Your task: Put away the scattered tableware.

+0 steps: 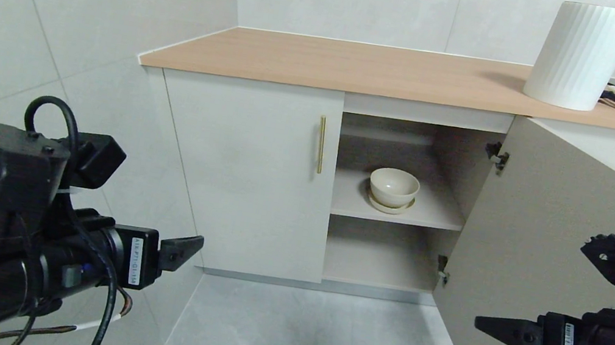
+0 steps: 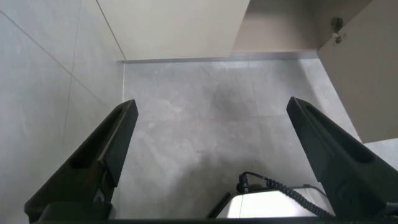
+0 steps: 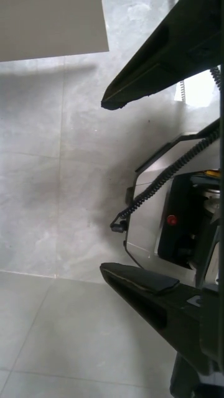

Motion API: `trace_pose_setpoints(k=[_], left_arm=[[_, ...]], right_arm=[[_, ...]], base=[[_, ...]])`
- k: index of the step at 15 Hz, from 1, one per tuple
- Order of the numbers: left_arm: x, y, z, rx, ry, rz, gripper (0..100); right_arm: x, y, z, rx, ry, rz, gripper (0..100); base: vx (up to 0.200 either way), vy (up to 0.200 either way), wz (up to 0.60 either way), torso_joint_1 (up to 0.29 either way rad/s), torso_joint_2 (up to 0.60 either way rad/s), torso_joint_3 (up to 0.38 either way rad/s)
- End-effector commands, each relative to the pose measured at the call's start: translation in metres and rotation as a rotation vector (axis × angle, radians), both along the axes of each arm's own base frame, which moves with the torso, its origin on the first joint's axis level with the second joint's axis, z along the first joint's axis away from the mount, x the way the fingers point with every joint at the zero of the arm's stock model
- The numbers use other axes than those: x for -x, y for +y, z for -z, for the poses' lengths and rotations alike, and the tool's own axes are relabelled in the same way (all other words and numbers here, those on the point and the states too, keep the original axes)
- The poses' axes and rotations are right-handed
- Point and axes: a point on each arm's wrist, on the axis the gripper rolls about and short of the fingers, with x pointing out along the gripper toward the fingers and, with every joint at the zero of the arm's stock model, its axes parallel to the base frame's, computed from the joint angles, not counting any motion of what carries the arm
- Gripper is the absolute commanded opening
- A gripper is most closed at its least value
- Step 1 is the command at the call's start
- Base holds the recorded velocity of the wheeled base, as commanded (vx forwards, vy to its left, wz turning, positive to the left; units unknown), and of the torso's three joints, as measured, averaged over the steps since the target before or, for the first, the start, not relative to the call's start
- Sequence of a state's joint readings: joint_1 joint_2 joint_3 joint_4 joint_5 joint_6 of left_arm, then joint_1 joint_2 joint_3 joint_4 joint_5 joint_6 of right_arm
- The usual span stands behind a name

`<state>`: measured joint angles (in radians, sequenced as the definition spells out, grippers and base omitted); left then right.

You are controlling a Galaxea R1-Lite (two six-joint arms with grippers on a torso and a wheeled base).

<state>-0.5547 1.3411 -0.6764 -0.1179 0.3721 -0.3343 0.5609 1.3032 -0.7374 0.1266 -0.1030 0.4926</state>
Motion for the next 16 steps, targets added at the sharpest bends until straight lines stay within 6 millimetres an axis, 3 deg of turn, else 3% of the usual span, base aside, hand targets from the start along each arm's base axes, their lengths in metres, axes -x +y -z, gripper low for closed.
trace_pose_setpoints(k=[1,8,16], left_arm=[[-0.0013,-0.0012,0.0017,-0.005,0.006,-0.003,100],[-0.0015,-0.0013,0.0009,-0.004,0.003,-0.003,100],[-0.0016,-0.0012,0.0009,-0.007,0.001,-0.01,100]], right_arm=[[-0.0024,0.0017,0.0034,0.01,0.015,-0.001,100],[-0.0036,0.0024,0.0051,0.014,0.022,-0.001,100],[-0.0062,0.0033,0.01,0.029,0.045,0.003,100]], base=[[0.0,0.0,0.0,0.0,0.0,0.0],[0.0,0.0,0.0,0.0,0.0,0.0],[0.0,-0.2,0.0,0.004,0.0,0.001]])
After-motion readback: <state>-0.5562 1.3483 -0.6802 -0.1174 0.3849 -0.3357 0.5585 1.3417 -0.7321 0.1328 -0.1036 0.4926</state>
